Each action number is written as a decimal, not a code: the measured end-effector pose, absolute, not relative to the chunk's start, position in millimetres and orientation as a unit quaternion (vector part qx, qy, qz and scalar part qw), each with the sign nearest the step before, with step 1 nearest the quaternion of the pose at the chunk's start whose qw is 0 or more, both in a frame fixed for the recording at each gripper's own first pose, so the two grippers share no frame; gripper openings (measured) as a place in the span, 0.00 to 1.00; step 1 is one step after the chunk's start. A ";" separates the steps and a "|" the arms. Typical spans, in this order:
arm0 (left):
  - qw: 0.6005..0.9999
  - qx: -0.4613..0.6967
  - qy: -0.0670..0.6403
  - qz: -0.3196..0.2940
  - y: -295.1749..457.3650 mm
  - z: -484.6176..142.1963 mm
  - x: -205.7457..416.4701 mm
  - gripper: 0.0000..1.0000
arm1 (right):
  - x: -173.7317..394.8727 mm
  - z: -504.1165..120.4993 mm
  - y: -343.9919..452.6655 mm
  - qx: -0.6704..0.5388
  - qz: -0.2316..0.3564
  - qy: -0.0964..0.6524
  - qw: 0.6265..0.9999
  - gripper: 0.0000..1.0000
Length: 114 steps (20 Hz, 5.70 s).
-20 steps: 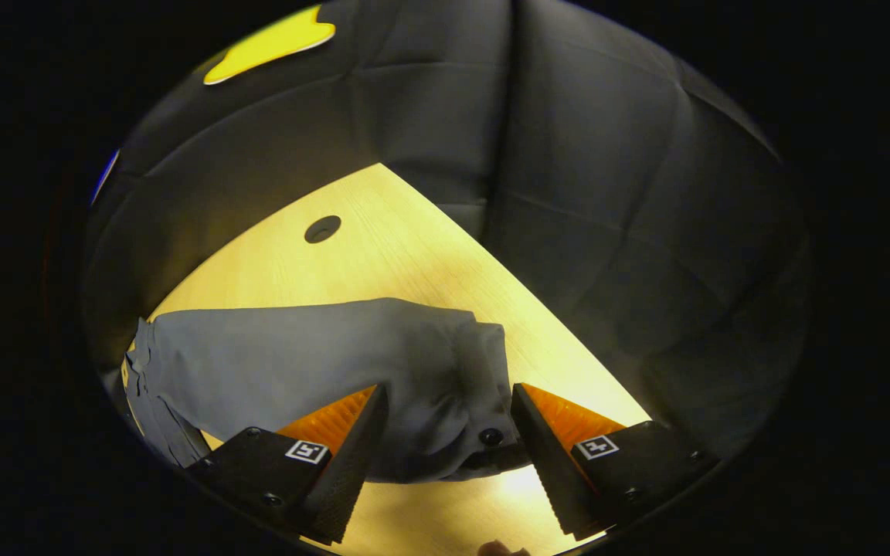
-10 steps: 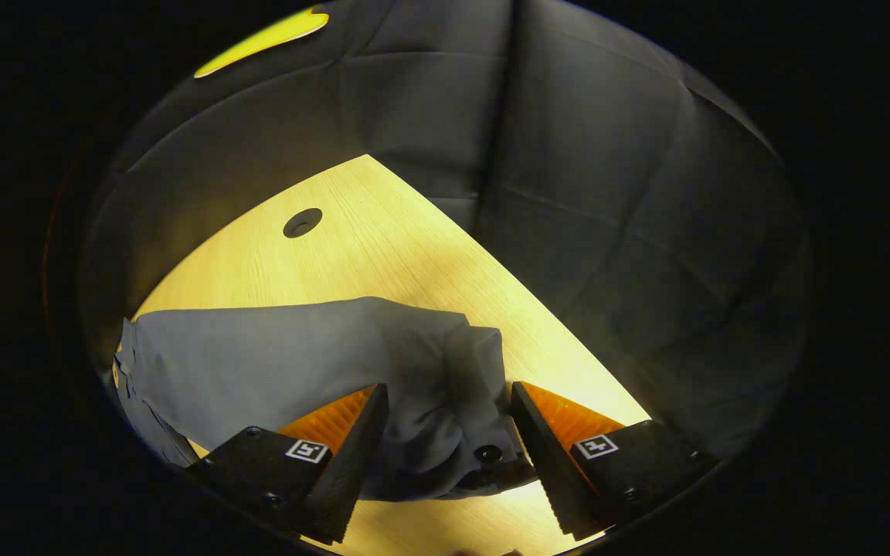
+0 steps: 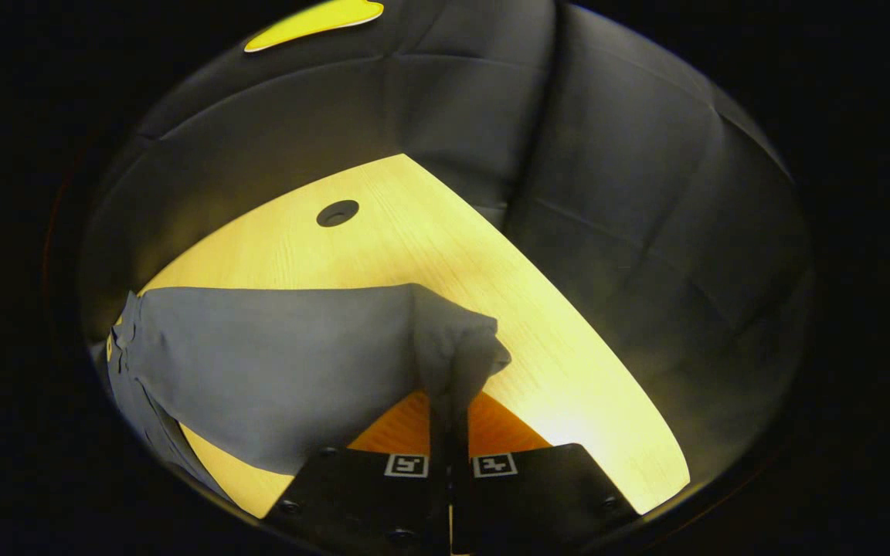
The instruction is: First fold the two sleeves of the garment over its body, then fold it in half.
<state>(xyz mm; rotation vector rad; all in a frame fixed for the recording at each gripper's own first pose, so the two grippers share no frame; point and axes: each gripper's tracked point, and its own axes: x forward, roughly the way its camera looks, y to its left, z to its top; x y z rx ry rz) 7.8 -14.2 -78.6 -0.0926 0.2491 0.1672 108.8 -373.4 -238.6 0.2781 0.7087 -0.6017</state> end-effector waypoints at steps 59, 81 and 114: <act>0.937 -0.145 0.166 0.271 234.5 -135.8 -72.2 0.96 | 315.7 -157.4 309.8 -0.121 0.180 0.331 0.918 0.05; 0.914 -0.180 0.207 0.300 318.5 -209.6 -54.9 0.96 | 216.1 -132.6 303.2 -0.121 0.187 0.315 0.923 1.00; 0.887 -0.186 0.283 0.314 381.0 -261.5 45.8 0.06 | -28.1 -91.9 12.9 0.069 -0.033 0.336 0.939 0.99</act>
